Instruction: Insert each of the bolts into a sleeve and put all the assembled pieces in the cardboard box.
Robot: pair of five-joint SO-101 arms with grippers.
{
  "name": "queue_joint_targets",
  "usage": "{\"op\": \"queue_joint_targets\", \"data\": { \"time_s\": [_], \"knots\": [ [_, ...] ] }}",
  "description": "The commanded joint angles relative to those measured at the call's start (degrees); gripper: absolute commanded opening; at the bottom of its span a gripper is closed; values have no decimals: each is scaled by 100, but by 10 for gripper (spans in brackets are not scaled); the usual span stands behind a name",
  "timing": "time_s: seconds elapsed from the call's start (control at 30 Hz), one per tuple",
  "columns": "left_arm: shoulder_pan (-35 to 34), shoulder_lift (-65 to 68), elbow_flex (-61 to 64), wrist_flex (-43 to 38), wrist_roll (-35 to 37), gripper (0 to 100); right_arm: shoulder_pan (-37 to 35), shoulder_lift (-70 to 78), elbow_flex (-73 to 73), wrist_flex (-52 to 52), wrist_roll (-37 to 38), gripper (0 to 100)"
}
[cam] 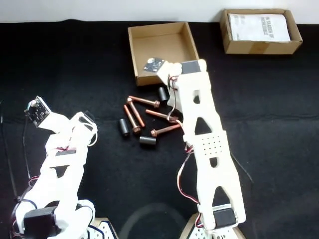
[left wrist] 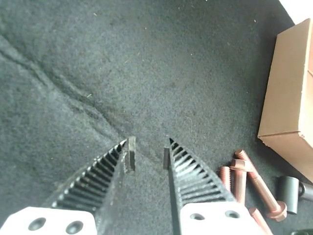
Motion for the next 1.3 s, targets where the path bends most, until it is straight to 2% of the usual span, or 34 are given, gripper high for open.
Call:
{"op": "queue_joint_targets", "data": {
  "time_s": [0.0, 0.07, 0.33, 0.47, 0.7, 0.83, 0.93, 1.1, 1.17, 1.27],
  "knots": [
    [215, 13, -198, -88, -237, 116, 233, -1244, -48, 92, -404, 8],
    [251, 13, -189, -88, -422, 116, 391, -1727, -13, 92, -633, 8],
    [268, -31, -189, -26, -422, 119, 1174, -3679, 22, 101, -1934, 8],
    [514, -40, -400, 668, -457, 120, 1367, -4892, 462, 101, -2391, 8],
    [611, 13, -1473, 3235, -501, 120, 1437, -7477, 2352, 101, -3112, 8],
    [840, -40, -1763, 4510, -1108, 120, 1815, -8901, 3916, 92, -3587, 8],
    [910, -40, -2457, 5723, -1204, 120, 2457, -9833, 5218, 57, -3631, 8],
    [1156, 4, -4479, 7710, -1178, 120, 3767, -11152, 7336, -312, -3604, 8],
    [1543, 13, -5279, 8501, -1169, 120, 4207, -11679, 8198, -629, -3587, 8],
    [2475, 22, -6114, 9363, -1046, 120, 4602, -12462, 9490, -1138, -3578, 8]
  ]
}}
